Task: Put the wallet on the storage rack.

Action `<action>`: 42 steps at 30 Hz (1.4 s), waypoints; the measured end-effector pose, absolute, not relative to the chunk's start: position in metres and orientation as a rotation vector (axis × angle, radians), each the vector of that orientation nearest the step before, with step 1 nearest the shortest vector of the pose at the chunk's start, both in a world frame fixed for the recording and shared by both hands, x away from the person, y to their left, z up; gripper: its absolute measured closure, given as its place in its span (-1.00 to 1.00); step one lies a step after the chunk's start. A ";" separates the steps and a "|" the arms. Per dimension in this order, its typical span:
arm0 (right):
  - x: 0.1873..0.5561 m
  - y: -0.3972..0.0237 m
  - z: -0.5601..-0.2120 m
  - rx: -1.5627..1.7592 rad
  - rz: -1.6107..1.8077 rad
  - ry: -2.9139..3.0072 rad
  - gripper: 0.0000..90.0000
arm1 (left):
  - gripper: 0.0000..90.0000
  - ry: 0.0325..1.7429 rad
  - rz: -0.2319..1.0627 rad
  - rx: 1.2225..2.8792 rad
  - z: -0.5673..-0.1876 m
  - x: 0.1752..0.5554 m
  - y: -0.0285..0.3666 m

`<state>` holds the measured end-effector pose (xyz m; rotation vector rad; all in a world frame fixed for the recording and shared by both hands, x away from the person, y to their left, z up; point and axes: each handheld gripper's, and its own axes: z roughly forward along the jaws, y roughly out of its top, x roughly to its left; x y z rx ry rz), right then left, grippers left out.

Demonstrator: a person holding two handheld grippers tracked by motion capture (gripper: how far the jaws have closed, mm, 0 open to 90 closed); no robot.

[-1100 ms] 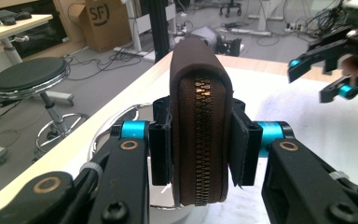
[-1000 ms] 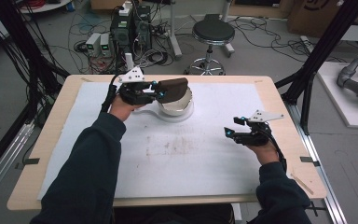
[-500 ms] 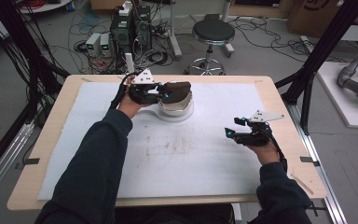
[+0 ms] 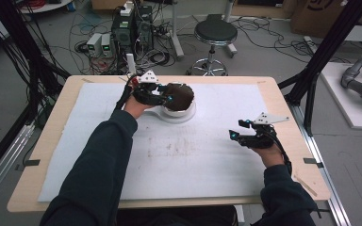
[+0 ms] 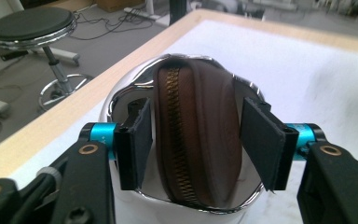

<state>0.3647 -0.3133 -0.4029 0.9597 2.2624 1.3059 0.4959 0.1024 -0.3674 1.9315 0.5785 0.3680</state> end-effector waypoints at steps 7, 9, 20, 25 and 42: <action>0.365 -0.313 -0.403 0.957 1.300 2.265 -0.21 | 0.13 0.618 0.381 1.895 -0.364 0.488 0.117; 0.364 -0.312 -0.403 0.958 1.297 2.269 -0.21 | 0.39 0.604 0.367 1.917 -0.365 0.487 0.116; 0.365 -0.311 -0.405 0.970 1.294 2.271 -0.22 | 0.82 0.649 0.451 1.973 -0.369 0.489 0.107; 0.366 -0.310 -0.405 0.964 1.294 2.276 -0.22 | 0.81 0.686 0.457 2.028 -0.368 0.491 0.099; 0.364 -0.314 -0.404 0.999 1.284 2.237 -0.31 | -0.09 0.746 0.365 1.765 -0.367 0.455 0.127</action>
